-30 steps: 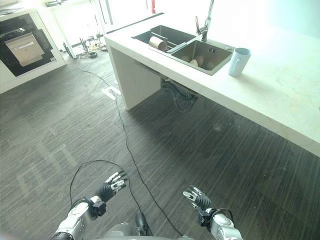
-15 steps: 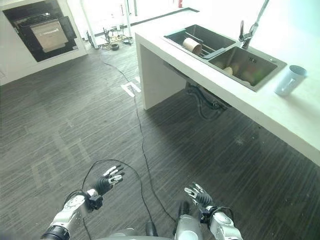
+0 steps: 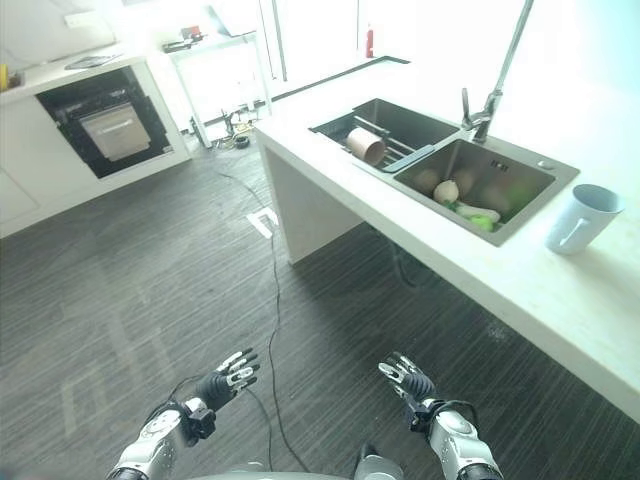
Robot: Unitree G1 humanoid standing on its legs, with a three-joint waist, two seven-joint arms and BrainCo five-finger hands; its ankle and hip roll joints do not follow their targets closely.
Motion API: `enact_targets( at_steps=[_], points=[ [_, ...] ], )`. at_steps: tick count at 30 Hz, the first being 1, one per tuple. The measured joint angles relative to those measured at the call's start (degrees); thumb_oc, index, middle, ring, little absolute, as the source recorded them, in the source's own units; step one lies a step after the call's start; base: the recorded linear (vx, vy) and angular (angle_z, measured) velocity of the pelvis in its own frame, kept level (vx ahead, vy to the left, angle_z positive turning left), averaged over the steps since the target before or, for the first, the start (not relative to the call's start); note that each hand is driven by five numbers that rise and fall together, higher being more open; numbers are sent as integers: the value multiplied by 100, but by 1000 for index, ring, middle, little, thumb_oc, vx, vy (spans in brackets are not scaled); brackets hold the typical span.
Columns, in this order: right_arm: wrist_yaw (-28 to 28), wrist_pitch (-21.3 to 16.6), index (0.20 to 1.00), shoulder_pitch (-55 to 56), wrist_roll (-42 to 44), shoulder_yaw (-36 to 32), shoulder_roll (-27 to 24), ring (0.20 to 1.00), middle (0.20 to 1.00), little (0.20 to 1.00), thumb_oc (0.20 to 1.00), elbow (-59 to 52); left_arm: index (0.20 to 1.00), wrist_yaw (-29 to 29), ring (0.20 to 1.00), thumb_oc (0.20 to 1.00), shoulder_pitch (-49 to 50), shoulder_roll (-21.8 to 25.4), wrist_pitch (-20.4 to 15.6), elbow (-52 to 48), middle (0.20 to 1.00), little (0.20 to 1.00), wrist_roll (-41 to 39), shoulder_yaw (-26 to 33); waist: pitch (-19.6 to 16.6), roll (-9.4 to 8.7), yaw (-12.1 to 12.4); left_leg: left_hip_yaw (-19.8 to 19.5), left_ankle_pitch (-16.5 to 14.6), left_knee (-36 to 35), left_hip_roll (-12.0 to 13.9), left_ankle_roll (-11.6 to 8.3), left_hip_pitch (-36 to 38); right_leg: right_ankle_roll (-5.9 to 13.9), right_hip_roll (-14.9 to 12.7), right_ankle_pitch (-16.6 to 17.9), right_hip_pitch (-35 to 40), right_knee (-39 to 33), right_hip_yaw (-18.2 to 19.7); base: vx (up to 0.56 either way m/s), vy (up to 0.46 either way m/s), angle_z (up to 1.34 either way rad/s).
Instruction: Place the dishes in the dishwasher.
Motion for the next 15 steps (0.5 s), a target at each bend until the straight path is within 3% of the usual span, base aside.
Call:
enact_targets(
  at_steps=[1, 3, 5, 6, 7, 9, 12, 14, 15],
  points=[
    [1, 0, 1000, 4, 0, -26, 5, 1000, 1000, 1000, 1000, 13, 1000, -32, 1000, 1000, -27, 3, 0, -16, 1000, 1000, 0, 2, 12, -22, -7, -30, -303, -112, -49, 280, -281, -30, 1, -29, 55, -66, 8, 196, 84, -17],
    [12, 7, 1000, 26, -37, -9, 62, 1000, 1000, 1000, 1000, 56, 1000, -22, 1000, 1000, -11, 34, 3, -24, 1000, 1000, 0, -2, 8, -20, -44, 285, -574, -1867, -57, 591, -255, 102, 120, 20, 295, -253, -25, 258, 177, -16],
    [5, 9, 1000, 84, -104, 31, 111, 1000, 1000, 1000, 1000, 37, 1000, -9, 1000, 1000, -24, 74, 1, -76, 1000, 1000, -2, -5, 5, -6, -147, 614, -489, -3799, -121, 624, 125, 294, 255, -96, 564, -475, -44, 262, 186, 3],
    [-12, 12, 1000, 146, -115, 36, 129, 1000, 1000, 1000, 1000, 39, 1000, -8, 1000, 1000, -26, 80, -1, -141, 1000, 1000, -2, -25, 5, 18, -148, 554, -242, -4933, -152, 510, 372, 317, 376, -101, 717, -642, -57, 260, 183, 5],
    [-13, 16, 1000, 174, -117, 35, 139, 1000, 1000, 1000, 1000, 41, 1000, -8, 1000, 1000, -29, 80, -4, -166, 1000, 1000, -3, -35, 7, 36, -144, 490, -50, -5385, -111, 469, 444, 320, 450, -100, 796, -742, -68, 214, 165, 5],
    [-18, -4, 1000, 239, -116, 24, 140, 1000, 1000, 1000, 1000, 53, 1000, -7, 1000, 1000, 25, 84, 4, -163, 1000, 1000, -1, -163, 27, 72, -58, 444, 287, -5389, 303, 319, 324, 274, 528, -56, 962, -857, -8, 246, 240, -11],
    [-18, -21, 1000, 273, -116, 13, 78, 1000, 1000, 1000, 1000, 46, 1000, -21, 1000, 1000, 111, 81, 2, -192, 1000, 1000, -1, -198, 81, 72, 6, 396, 325, -5389, 753, 247, 278, 539, 345, -233, 1015, -722, 304, 302, 358, -45],
    [-14, -20, 1000, 280, -116, 7, -113, 1000, 1000, 1000, 1000, 20, 1000, -52, 1000, 1000, 167, 77, 3, -223, 1000, 1000, -1, -182, 152, 245, -1, 419, 541, -5350, 765, 352, 587, 983, 30, -578, 982, -216, 590, 308, 471, -83],
    [-29, -15, 1000, 311, -115, -4, -82, 1000, 1000, 1000, 1000, 26, 1000, -57, 1000, 1000, 145, 162, 6, -236, 1000, 1000, -1, -110, 194, 63, -62, 539, 634, -5351, 494, 263, 767, 1140, -300, -695, 977, 51, 560, 395, 529, -51]
  ],
)
